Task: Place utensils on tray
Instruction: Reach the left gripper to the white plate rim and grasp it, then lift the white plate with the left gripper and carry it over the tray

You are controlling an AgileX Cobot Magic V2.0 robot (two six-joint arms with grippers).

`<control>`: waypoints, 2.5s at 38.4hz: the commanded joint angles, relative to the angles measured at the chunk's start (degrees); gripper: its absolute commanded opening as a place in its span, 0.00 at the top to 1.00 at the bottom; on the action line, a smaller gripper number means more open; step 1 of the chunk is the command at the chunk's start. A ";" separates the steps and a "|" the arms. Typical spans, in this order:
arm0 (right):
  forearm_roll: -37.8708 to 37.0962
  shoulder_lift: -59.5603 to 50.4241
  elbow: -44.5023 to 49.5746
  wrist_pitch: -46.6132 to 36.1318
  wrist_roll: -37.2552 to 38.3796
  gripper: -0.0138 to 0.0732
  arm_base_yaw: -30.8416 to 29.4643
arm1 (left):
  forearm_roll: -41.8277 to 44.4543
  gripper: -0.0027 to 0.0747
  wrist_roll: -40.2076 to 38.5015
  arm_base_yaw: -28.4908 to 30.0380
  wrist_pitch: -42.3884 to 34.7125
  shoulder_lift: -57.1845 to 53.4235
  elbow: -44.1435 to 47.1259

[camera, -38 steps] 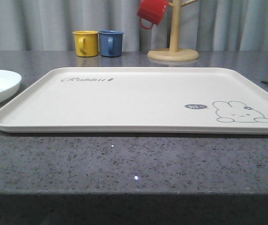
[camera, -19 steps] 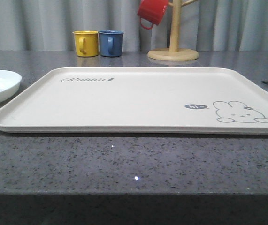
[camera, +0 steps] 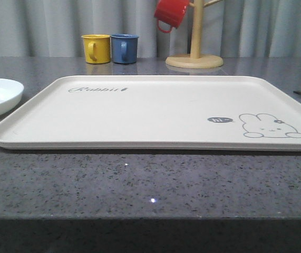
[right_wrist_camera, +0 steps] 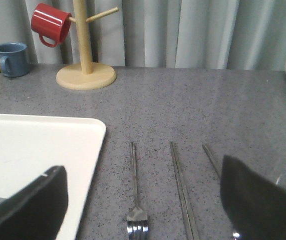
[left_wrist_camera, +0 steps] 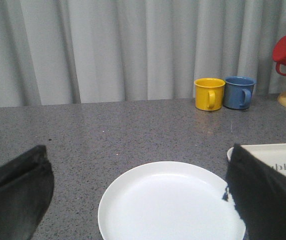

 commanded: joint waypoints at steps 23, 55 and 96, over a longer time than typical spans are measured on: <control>-0.57 0.99 -1.93 -4.94 -0.84 0.10 -0.36 | -2.88 0.18 7.33 -8.57 29.93 32.67 -29.82; -0.57 0.99 -1.93 -4.94 -0.84 0.10 -0.36 | 2.40 0.27 7.47 -12.81 52.60 68.88 -46.74; -0.57 0.99 -1.93 -4.94 -0.84 0.10 -0.36 | 13.36 0.99 4.16 -20.60 63.43 68.10 -65.11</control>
